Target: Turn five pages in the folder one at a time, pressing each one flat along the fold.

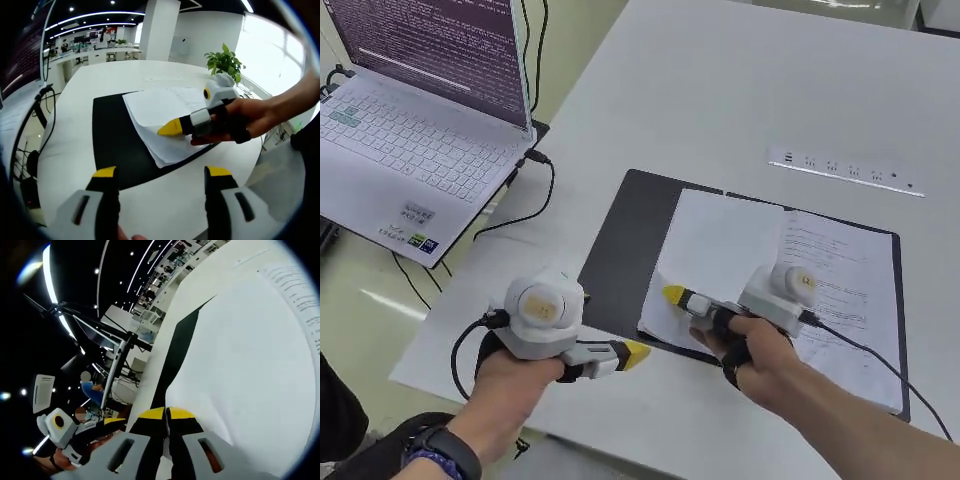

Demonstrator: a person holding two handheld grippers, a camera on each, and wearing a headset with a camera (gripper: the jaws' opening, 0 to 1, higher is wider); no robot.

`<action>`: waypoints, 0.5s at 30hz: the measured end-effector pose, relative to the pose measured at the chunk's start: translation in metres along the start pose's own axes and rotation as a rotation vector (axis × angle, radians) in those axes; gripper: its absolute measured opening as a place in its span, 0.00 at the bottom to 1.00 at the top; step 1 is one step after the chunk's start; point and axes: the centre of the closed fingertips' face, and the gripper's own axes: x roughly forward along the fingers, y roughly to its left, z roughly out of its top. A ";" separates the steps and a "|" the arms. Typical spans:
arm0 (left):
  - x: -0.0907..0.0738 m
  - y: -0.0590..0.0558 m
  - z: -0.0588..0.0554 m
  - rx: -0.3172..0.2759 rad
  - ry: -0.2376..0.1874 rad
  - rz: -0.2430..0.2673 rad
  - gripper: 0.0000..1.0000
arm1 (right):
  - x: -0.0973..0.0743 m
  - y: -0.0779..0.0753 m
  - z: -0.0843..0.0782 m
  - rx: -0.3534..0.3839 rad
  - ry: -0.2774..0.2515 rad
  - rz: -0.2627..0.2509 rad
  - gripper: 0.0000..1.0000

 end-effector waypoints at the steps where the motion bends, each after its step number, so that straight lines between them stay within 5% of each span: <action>1: 0.000 0.000 0.000 0.001 0.000 0.001 0.69 | 0.001 -0.001 -0.001 0.003 0.003 -0.003 0.00; 10: 0.000 -0.002 -0.005 -0.006 0.010 -0.002 0.69 | 0.009 -0.004 -0.010 0.016 0.019 -0.015 0.03; 15: -0.001 -0.006 -0.008 -0.009 0.016 -0.006 0.69 | 0.015 0.001 -0.021 0.046 0.075 0.006 0.21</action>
